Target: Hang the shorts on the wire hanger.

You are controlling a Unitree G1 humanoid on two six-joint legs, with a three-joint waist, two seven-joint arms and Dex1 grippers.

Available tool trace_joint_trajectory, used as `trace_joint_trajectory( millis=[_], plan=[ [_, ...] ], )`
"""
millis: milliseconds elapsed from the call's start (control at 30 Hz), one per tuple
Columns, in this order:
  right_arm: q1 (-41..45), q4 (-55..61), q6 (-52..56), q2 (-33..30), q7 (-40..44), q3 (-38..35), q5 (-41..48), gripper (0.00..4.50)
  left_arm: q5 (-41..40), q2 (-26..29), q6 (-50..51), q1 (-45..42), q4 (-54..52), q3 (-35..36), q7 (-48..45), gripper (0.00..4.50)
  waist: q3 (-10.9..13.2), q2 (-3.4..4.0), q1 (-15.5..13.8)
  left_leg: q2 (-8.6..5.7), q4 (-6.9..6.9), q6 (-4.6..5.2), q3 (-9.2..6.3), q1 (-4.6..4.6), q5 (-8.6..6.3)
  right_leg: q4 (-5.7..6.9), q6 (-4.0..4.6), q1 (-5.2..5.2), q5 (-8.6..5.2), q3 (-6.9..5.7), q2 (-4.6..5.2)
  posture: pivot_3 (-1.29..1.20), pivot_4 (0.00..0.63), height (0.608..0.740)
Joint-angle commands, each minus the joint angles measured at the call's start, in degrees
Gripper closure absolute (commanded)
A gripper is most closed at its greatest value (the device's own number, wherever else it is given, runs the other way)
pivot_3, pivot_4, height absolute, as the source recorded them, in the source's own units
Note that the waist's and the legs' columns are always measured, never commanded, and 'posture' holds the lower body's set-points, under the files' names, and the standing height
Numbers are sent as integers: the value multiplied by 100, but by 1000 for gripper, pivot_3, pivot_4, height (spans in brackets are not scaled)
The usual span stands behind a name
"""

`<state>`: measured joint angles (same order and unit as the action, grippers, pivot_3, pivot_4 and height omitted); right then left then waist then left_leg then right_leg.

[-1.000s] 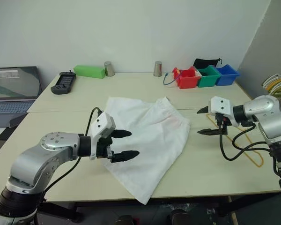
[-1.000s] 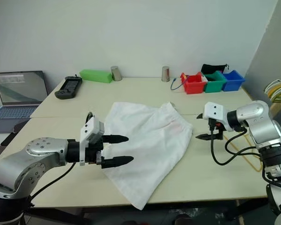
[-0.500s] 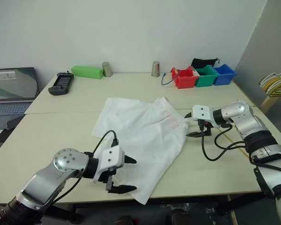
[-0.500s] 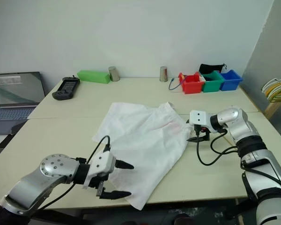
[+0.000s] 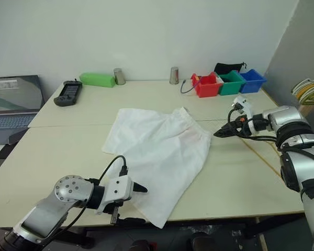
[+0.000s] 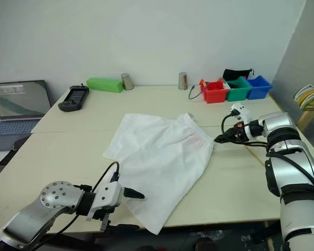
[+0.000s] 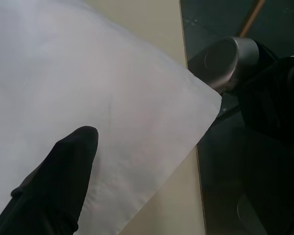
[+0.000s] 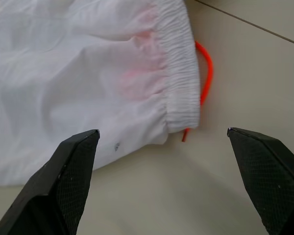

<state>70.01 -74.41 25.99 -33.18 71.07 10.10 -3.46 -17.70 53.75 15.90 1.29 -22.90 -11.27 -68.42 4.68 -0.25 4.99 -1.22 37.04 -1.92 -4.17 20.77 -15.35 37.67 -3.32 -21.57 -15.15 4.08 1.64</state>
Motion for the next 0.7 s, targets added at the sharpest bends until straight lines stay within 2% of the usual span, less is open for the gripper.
trace_joint_trajectory(
  millis=[33,333,700],
  plan=[
    [268,-77,-260,132,-337,-145,-96,67,136,-68,-173,-41,-126,-177,-75,0,1,1,5,0,1,0,0,0,0,4,0,-3,0,0,0,-29,49,740],
    [142,-168,-334,623,-1102,-569,2,67,546,-355,-347,-300,90,-479,54,0,3,6,20,7,2,7,-7,-4,5,36,3,-13,-1,0,-14,-19,49,740],
    [-44,-198,-376,983,-1365,-620,-187,67,188,-543,248,-662,313,-31,307,0,3,6,23,8,1,8,-9,-2,6,37,3,-16,-1,-1,-16,-14,42,740]
  ],
)
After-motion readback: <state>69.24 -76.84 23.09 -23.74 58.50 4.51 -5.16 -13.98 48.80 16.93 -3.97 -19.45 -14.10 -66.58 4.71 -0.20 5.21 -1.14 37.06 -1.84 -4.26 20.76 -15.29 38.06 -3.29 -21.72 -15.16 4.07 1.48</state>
